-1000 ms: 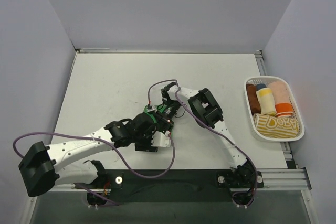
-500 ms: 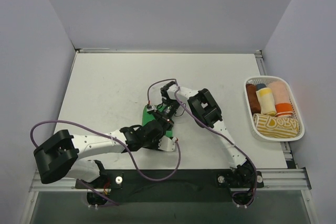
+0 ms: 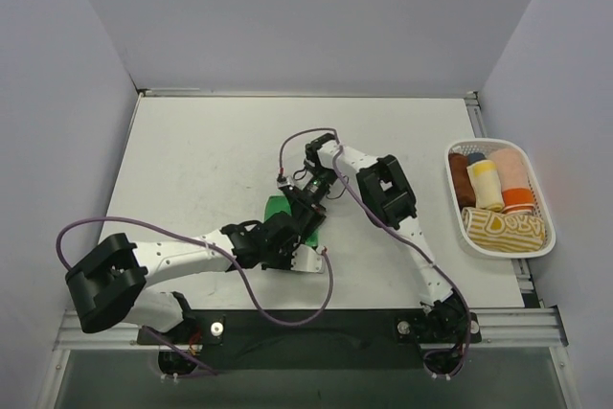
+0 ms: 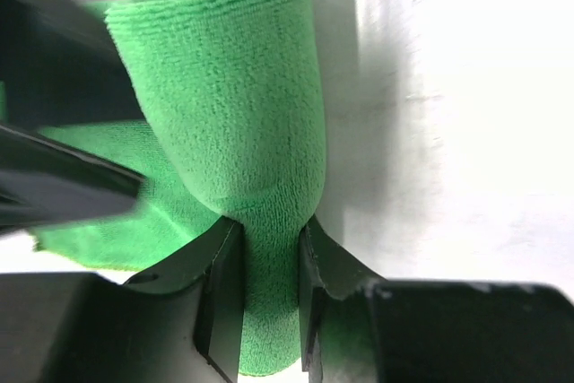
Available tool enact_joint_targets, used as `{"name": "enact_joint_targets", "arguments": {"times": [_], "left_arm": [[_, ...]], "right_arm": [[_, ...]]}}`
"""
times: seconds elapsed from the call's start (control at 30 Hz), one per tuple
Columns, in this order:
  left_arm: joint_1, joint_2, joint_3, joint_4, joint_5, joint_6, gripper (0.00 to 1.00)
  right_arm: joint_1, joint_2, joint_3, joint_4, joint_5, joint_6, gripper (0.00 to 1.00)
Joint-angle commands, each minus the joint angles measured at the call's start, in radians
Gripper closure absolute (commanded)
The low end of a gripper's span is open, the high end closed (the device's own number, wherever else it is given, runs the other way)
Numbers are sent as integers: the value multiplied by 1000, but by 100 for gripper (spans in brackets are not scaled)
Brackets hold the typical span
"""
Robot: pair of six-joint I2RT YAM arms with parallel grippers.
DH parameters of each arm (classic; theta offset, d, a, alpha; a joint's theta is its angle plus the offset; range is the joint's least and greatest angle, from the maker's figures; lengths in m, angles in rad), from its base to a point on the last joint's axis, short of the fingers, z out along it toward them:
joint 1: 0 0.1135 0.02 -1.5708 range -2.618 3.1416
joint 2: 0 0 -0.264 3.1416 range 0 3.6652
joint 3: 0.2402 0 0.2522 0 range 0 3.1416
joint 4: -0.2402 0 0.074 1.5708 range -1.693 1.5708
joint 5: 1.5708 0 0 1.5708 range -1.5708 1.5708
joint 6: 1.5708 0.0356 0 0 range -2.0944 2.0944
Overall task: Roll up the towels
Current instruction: Roll the towel
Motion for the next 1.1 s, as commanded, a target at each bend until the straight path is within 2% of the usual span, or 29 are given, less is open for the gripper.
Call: {"name": "enact_joint_targets", "arguments": {"times": [0.0,0.07,0.17,0.3,0.57,0.7,0.87,1.07], "left_arm": [[28,68,12,-263,307,-70,91],[61,120,66,-312,391,-61,91],[165,189,149,-401,477,-27,90],[292,315,284,-552,583,36,87],[398,633,575,-784,608,154,82],[433,798,755,-913,602,180,82],[455,952,942,-984,576,188,82],[460,1116,1166,-1152,553,182,82]], "right_arm": [[-93,-128,43,75,159,92,49],[-137,-167,49,80,179,115,48],[-189,-265,23,83,199,130,48],[-299,-459,-75,96,254,75,47],[-432,-806,-331,153,331,-24,47],[-430,-1003,-461,199,373,-63,47],[-389,-1147,-561,248,435,-78,48],[-190,-1236,-641,314,538,-101,48]]}}
